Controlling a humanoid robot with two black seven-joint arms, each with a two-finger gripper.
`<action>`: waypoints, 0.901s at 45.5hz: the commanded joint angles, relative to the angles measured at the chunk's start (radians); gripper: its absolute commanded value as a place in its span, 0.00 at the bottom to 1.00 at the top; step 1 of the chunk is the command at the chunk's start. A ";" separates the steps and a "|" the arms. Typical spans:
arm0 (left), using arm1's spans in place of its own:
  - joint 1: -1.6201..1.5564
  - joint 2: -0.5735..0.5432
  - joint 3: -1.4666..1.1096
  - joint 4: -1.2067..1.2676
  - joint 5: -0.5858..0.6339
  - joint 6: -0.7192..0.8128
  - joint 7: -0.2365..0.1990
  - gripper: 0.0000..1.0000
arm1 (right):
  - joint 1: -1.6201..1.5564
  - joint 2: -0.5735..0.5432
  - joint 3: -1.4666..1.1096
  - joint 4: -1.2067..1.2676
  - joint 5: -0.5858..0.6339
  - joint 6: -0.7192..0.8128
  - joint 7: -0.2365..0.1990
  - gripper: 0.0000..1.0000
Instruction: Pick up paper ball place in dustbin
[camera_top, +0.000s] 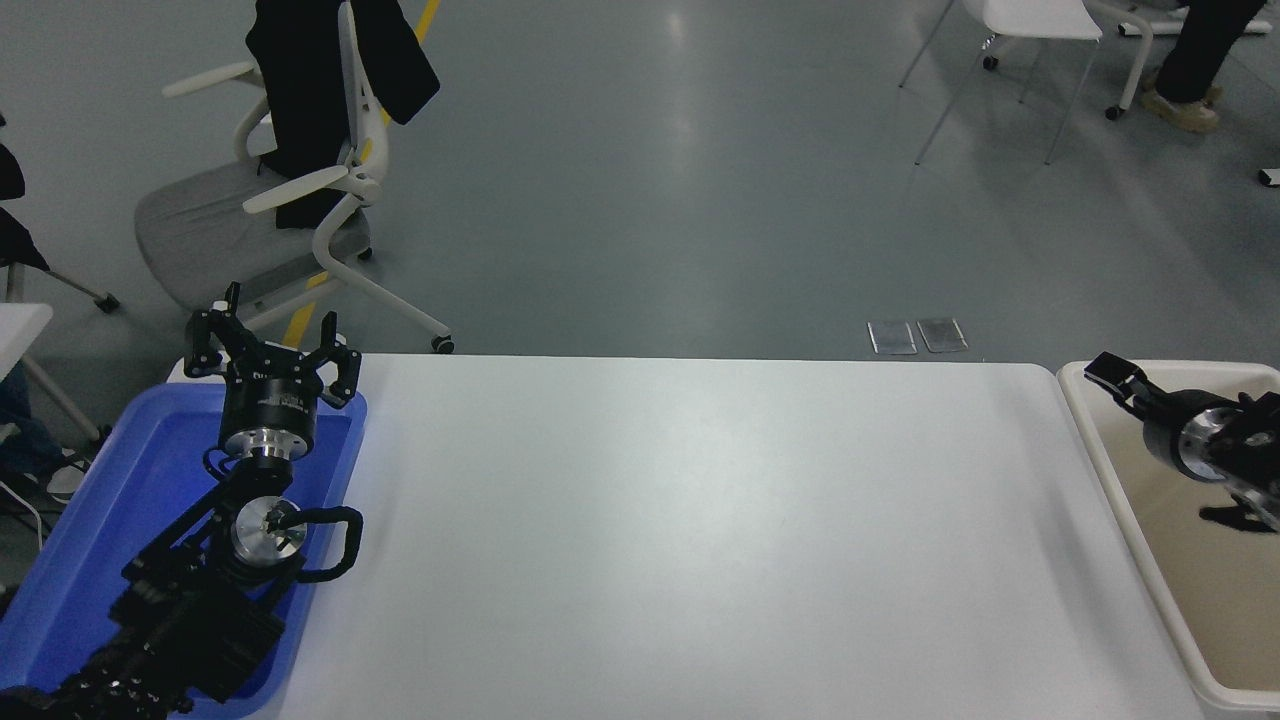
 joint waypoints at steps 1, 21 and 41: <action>0.000 0.000 0.000 0.000 0.000 0.000 0.000 0.99 | -0.060 0.094 0.418 0.087 0.091 0.004 0.000 1.00; 0.000 -0.001 0.000 0.000 0.000 0.000 0.000 0.99 | -0.095 0.293 0.859 -0.068 0.295 0.102 0.043 1.00; 0.000 0.000 0.000 0.000 0.000 0.000 0.000 0.99 | -0.201 0.363 0.880 -0.099 0.397 0.208 0.146 1.00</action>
